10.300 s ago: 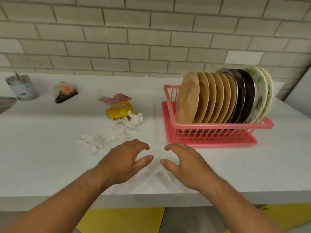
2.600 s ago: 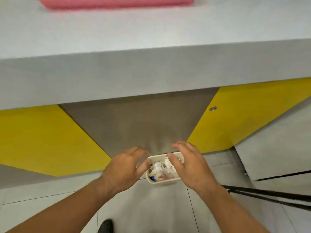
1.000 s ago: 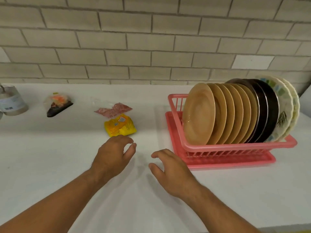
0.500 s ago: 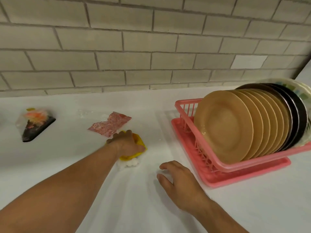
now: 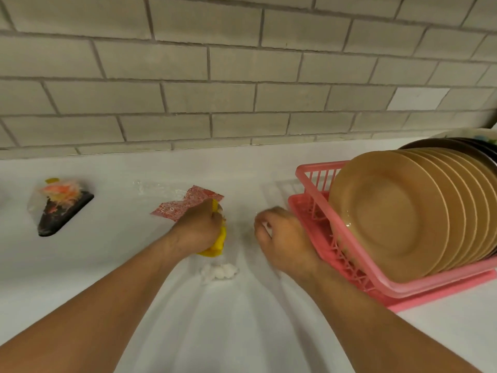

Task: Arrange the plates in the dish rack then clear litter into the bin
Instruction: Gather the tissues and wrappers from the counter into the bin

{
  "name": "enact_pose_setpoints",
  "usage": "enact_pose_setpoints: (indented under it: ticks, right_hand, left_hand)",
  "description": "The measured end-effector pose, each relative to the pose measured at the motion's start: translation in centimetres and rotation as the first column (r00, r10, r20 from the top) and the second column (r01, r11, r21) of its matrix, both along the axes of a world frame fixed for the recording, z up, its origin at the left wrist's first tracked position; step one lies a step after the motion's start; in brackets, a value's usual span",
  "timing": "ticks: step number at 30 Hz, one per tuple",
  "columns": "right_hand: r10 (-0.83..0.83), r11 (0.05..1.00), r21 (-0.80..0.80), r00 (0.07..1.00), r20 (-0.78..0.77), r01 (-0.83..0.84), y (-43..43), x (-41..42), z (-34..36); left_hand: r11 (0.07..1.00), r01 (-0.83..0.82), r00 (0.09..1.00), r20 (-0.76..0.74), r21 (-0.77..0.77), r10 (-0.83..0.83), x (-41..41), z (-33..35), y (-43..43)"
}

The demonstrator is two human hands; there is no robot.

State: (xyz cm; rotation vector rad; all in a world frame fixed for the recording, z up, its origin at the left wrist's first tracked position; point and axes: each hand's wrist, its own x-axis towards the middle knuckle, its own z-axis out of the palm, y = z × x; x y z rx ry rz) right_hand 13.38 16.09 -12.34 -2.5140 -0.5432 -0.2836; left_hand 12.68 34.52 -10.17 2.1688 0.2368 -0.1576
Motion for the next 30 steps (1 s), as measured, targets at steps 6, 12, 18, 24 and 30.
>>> enact_pose_setpoints:
  ticks: [6, 12, 18, 24, 30]
  right_hand:
    - [0.114, 0.955, -0.236, 0.957, -0.266, -0.179, 4.5, 5.0, -0.4]
    - [-0.003, 0.859, -0.482, 0.94, -0.342, -0.172, 5.8, 5.6, -4.6]
    - [-0.044, 0.897, -0.44, 0.98, -0.194, -0.047, 5.3, 5.7, -3.9]
    - [-0.008, 0.943, -0.329, 0.983, -0.184, -0.054, 4.0, 4.9, -3.4]
    - [-0.09, 0.931, -0.365, 0.96, -0.264, -0.013, 2.6, 3.9, -1.2]
  left_hand:
    - [0.983, -0.067, 0.973, 0.228, 0.173, 0.026, -1.2, 2.0, 2.7]
    - [0.978, -0.116, 0.951, 0.303, 0.172, 0.059, -1.5, 0.9, 4.9]
    - [0.959, -0.145, 0.972, 0.216, 0.244, 0.091, -1.7, 1.6, 4.7]
    - [0.983, -0.182, 0.972, 0.147, -0.005, 0.181, -2.7, 0.8, 5.1]
    - [0.994, 0.04, 0.99, 0.129, 0.104, -0.053, -4.8, -0.8, 3.8]
